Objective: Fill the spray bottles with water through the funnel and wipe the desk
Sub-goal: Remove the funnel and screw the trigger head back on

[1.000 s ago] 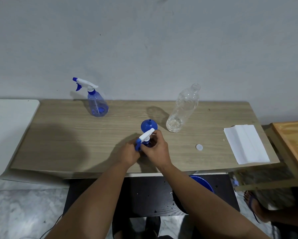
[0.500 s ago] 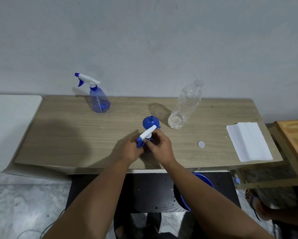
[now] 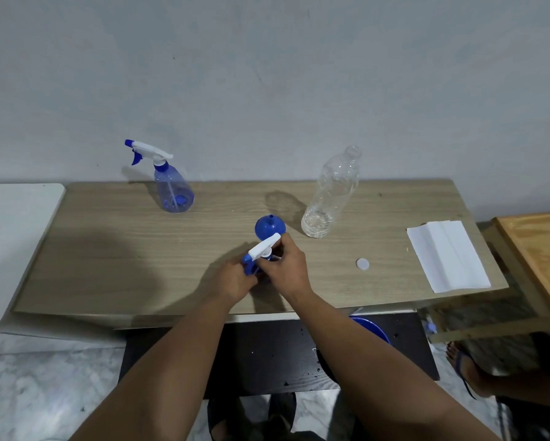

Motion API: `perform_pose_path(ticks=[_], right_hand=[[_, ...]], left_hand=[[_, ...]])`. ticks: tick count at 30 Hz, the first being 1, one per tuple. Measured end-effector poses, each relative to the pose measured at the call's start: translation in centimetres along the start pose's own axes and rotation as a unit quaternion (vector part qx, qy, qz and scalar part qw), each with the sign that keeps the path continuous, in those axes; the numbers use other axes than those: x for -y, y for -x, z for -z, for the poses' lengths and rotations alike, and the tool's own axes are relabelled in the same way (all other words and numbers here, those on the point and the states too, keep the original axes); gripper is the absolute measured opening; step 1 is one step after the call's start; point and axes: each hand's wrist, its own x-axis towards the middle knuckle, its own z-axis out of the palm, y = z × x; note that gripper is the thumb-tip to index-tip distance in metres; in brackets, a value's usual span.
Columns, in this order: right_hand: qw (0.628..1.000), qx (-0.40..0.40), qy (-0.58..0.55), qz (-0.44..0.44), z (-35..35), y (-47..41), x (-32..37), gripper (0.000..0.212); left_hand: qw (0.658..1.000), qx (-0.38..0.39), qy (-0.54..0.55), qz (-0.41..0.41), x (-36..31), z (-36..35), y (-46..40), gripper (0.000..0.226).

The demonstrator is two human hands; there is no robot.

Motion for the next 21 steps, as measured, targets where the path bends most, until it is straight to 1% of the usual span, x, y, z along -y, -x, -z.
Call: perform_pose_path(ticks=[2,5,7,10,13,15,17,19,21], right_hand=[[1.0,0.014,0.002,0.01,0.2,0.0,-0.1,0.043],[0.998,0.043,-0.003,0.036,0.8,0.1,-0.8,0.035],[0.999,0.034,0.006,0.034,0.9,0.2,-0.8,0.029],[1.0,0.007,0.002,0.021,0.4,0.5,-0.6,0.025],[1.0,0.002,-0.007,0.011,0.2,1.1,-0.7,0.022],[1.0,0.001,-0.023,-0.004,0.0,1.8,-0.2,0.022],[0.999,-0.019,-0.038,-0.005,-0.3,2.6,0.8,0.026],[0.999,-0.038,-0.028,0.007,-0.9,3.4,2.0,0.036],[0.999,-0.022,-0.005,0.024,-1.7,3.8,3.0,0.044]], left_hand=[[1.0,-0.001,-0.005,0.005,0.2,-0.2,-0.1,0.028],[1.0,-0.005,0.003,-0.005,0.4,-0.5,0.0,0.03],[1.0,-0.003,0.01,-0.014,0.6,-0.8,-0.2,0.031],[1.0,-0.005,0.007,-0.03,0.7,-0.6,0.0,0.027],[0.999,0.005,0.02,-0.04,1.1,-0.5,0.6,0.023],[0.998,0.018,0.044,-0.051,1.6,-0.5,1.4,0.029],[0.994,0.043,0.075,-0.071,2.2,-0.4,2.3,0.042],[0.99,0.061,0.092,-0.083,2.7,0.2,3.4,0.051],[0.987,0.074,0.113,-0.087,3.3,1.3,4.5,0.053]])
